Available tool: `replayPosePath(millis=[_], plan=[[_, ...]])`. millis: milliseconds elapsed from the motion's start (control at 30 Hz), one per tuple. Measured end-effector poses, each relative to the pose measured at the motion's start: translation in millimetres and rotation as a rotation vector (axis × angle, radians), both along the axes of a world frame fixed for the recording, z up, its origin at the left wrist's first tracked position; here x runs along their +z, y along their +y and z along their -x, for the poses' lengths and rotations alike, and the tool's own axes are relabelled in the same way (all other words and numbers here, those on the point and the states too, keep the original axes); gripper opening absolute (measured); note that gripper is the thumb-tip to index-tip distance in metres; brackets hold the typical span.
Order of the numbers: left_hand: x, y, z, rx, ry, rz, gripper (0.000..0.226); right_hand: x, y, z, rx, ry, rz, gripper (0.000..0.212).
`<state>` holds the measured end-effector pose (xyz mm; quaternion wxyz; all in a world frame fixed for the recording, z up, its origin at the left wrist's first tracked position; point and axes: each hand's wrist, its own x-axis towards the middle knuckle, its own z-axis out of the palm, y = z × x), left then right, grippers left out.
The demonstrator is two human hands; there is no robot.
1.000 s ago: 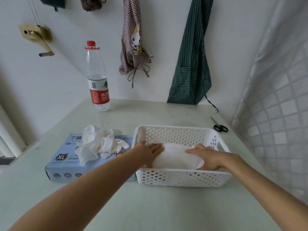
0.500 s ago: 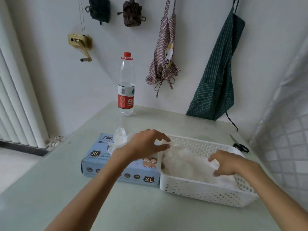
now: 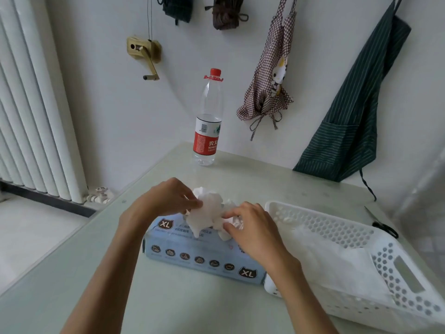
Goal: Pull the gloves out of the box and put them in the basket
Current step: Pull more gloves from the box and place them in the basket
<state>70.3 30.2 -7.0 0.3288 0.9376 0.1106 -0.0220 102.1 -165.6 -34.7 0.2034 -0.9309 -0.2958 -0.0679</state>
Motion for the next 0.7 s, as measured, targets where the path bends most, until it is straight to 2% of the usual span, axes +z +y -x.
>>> replayPosePath(millis=[67, 133, 200, 267, 333, 400, 500, 533, 633, 700], plan=[[6, 3, 2, 0.015, -0.076, 0.1, 0.02, 3, -1, -1, 0.004, -0.014, -0.024, 0.024], [12, -1, 6, 0.022, -0.169, 0.194, 0.021, 12, -5, 3, 0.022, -0.006, -0.144, 0.029], [15, -5, 9, 0.054, -0.253, 0.297, 0.022, 22, -4, 9, 0.063, 0.102, -0.257, 0.05], [20, -11, 10, 0.08, -0.277, 0.376, 0.022, 27, -3, 18, 0.08, 0.188, -0.256, 0.075], [23, -17, 11, 0.057, -0.283, 0.387, 0.023, 26, -2, 26, 0.084, 0.185, -0.266, 0.083], [25, -23, 11, 0.006, -0.317, 0.358, 0.024, 25, 0, 30, 0.085, 0.151, -0.336, 0.067], [29, -30, 14, -0.108, -0.334, 0.312, 0.028, 30, -5, 27, 0.027, 0.069, -0.489, 0.023], [29, -29, 14, -0.126, -0.339, 0.319, 0.032, 33, -9, 24, 0.005, 0.076, -0.558, 0.014], [23, -17, 10, -0.14, -0.4, 0.227, 0.047, 38, -22, 15, -0.009, 0.225, -0.699, 0.007], [19, -17, 10, -0.276, -0.364, 0.158, 0.061, 39, -28, 12, 0.024, 0.387, -0.777, 0.01]])
